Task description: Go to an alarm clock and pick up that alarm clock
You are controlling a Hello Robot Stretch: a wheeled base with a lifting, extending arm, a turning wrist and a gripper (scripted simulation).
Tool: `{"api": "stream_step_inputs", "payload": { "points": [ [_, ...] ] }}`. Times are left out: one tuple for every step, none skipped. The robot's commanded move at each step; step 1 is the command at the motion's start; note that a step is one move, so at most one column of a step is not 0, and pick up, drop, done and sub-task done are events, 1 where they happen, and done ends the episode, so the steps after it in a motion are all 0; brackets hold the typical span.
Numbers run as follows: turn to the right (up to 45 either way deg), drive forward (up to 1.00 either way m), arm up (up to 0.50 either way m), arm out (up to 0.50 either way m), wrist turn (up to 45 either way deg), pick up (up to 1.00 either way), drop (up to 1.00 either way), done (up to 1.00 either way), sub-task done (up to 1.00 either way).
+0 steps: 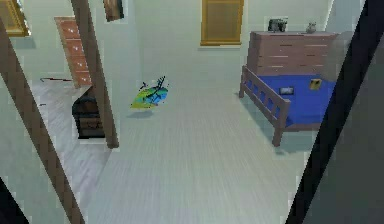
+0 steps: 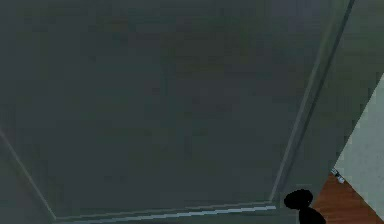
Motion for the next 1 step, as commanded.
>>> {"api": "stream_step_inputs", "payload": {
  "points": [
    [-3.0, 0.0, 0.0, 0.0, 0.0, 0.0, 0.0, 0.0, 0.0]
  ]
}}
